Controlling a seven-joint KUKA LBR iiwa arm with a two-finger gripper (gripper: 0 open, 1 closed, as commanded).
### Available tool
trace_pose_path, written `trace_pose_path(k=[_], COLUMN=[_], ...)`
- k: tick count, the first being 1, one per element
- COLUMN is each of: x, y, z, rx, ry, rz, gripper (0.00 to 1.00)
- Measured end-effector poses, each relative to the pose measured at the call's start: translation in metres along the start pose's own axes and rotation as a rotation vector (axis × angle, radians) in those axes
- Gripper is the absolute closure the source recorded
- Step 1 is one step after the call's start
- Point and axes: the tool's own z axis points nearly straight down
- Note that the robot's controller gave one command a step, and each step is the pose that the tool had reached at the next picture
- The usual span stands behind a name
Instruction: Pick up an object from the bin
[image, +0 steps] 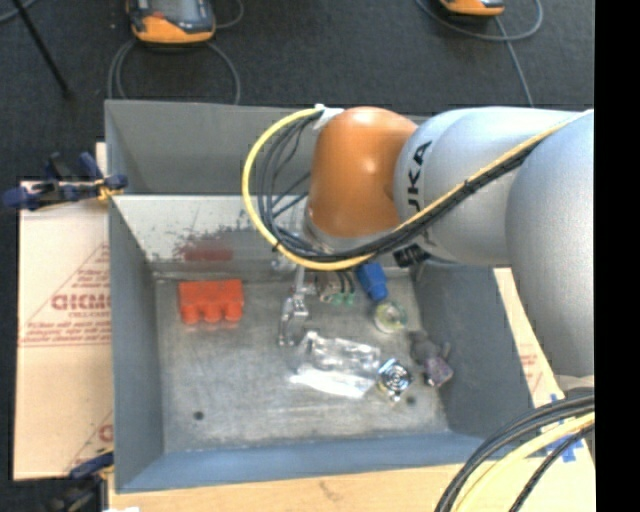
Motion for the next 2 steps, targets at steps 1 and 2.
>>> trace_pose_path(k=[1, 2], x=[-0.025, -0.015], y=[0.057, 0.042], z=[0.048, 0.066], rx=[0.001, -0.013], ry=[-0.001, -0.030], rz=[-0.135, 0.156], gripper=[0.00, 0.00])
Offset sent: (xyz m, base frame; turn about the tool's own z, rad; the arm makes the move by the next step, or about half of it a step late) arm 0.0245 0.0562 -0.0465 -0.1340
